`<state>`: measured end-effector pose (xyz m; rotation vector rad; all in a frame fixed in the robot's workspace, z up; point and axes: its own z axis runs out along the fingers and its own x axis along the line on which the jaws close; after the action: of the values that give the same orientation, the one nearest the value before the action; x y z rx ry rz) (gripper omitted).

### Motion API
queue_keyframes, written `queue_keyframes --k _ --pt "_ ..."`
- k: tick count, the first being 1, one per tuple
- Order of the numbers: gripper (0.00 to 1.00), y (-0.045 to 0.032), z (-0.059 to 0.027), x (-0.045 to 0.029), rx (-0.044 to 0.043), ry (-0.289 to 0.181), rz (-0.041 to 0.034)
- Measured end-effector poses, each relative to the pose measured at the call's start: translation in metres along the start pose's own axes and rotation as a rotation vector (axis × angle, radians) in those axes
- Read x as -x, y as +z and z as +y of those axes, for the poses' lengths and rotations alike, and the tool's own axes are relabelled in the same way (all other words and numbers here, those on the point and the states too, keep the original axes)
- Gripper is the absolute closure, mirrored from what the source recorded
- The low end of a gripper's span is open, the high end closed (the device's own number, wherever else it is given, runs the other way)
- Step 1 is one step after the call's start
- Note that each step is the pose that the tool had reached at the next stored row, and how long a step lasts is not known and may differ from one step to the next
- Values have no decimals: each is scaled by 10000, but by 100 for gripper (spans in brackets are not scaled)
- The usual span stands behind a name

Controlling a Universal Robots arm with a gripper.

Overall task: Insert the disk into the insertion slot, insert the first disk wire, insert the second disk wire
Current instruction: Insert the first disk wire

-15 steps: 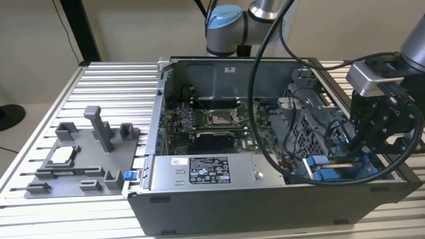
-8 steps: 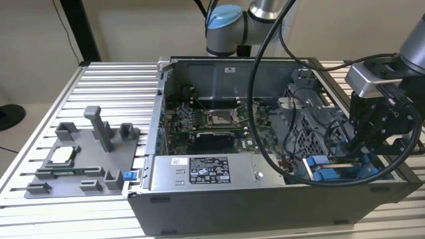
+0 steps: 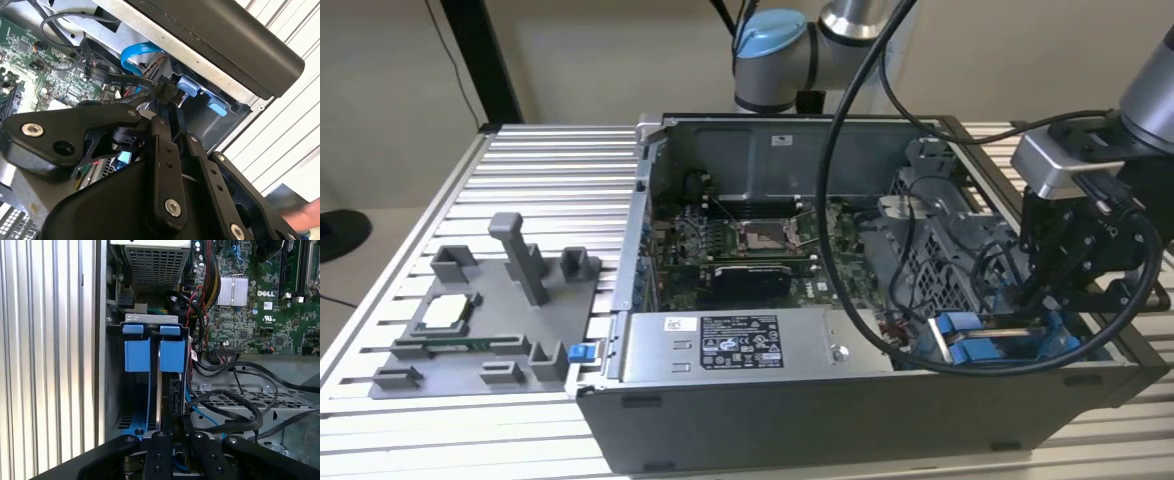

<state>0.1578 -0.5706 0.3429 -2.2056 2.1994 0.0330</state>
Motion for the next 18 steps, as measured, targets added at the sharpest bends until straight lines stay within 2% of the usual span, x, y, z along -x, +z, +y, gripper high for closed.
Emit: queue_keyframes --k 18 --pt "100 17 0 14 4 0 1"
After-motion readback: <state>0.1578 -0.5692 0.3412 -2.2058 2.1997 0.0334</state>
